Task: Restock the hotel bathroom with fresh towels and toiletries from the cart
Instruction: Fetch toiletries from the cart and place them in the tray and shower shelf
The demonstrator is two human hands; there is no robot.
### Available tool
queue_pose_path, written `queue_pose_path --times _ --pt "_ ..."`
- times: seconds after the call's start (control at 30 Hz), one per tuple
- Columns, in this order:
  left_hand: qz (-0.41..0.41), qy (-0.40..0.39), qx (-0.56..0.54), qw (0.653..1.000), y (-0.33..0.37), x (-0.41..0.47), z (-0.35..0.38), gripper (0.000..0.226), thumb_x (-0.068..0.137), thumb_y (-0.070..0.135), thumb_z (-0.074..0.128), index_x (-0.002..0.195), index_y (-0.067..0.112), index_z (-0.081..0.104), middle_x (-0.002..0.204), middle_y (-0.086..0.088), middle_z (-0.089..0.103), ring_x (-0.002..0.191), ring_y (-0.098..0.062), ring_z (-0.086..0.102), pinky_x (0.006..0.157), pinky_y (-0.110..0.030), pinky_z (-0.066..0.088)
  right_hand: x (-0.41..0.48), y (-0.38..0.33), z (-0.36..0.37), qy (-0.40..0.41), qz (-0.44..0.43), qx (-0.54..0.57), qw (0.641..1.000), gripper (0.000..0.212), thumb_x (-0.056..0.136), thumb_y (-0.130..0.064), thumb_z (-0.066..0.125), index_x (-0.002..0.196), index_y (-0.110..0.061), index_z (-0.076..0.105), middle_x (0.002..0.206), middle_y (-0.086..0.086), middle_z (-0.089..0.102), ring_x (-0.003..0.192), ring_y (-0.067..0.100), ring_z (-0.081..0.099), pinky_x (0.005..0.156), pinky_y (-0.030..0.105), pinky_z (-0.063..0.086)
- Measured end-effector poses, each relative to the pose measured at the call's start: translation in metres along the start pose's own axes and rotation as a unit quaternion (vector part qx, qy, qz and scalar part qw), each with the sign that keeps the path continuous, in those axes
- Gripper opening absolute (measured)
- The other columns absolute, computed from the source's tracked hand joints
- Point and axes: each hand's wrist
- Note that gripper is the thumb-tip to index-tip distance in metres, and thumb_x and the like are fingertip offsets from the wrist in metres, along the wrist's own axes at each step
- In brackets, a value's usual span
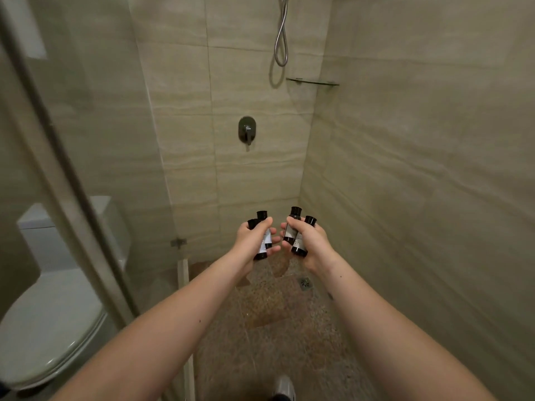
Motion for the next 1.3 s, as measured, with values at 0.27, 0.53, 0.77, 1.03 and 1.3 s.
queue_pose_path --times 0.27,0.53,0.77,1.03,1.3 --pt "0.033 0.004 0.006 0.999 0.043 0.158 0.045 0.015 0.096 0.021 0.062 0.087 0.010 0.057 0.082 -0.008 0.064 0.066 -0.018 0.064 0.052 -0.030 0.059 0.170 -0.057 0.023 -0.044 -0.006 -0.014 0.999 0.004 0.093 -0.014 0.064 0.096 -0.011 0.063 0.085 0.003 0.069 0.068 0.013 0.067 0.056 0.025 0.056" --pt "0.067 -0.012 0.000 0.998 0.105 0.318 0.133 0.013 0.096 0.023 0.061 0.094 0.011 0.056 0.094 -0.011 0.065 0.074 -0.019 0.067 0.056 -0.030 0.060 0.338 -0.160 0.026 -0.068 -0.047 -0.031 0.996 0.003 0.093 -0.014 0.065 0.090 -0.013 0.063 0.083 0.002 0.069 0.074 0.015 0.068 0.058 0.025 0.056" --pt "0.084 -0.022 0.011 0.996 0.135 0.416 0.180 0.016 0.095 0.025 0.063 0.101 0.011 0.057 0.094 -0.009 0.066 0.079 -0.020 0.070 0.055 -0.029 0.058 0.436 -0.208 0.018 -0.066 -0.057 -0.027 0.996 0.003 0.092 -0.015 0.066 0.091 -0.013 0.065 0.087 0.001 0.070 0.079 0.014 0.068 0.054 0.023 0.055" --pt "0.114 -0.074 0.033 0.990 0.183 0.539 0.236 0.016 0.096 0.024 0.061 0.099 0.009 0.058 0.094 -0.010 0.066 0.078 -0.018 0.071 0.062 -0.032 0.061 0.550 -0.275 0.030 -0.050 -0.098 -0.020 0.994 0.004 0.091 -0.015 0.066 0.094 -0.014 0.064 0.087 0.001 0.071 0.075 0.012 0.067 0.059 0.025 0.057" --pt "0.205 -0.157 0.078 0.963 0.292 0.672 0.289 0.022 0.096 0.028 0.061 0.102 0.007 0.062 0.094 -0.008 0.067 0.076 -0.013 0.070 0.060 -0.029 0.058 0.669 -0.381 0.078 -0.062 -0.177 -0.002 0.982 0.018 0.092 -0.018 0.066 0.107 -0.007 0.066 0.094 0.005 0.071 0.076 0.013 0.067 0.054 0.023 0.055"
Point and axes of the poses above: each hand's wrist, its own x-axis towards the middle knuckle, its own z-axis out of the palm, y = z × x
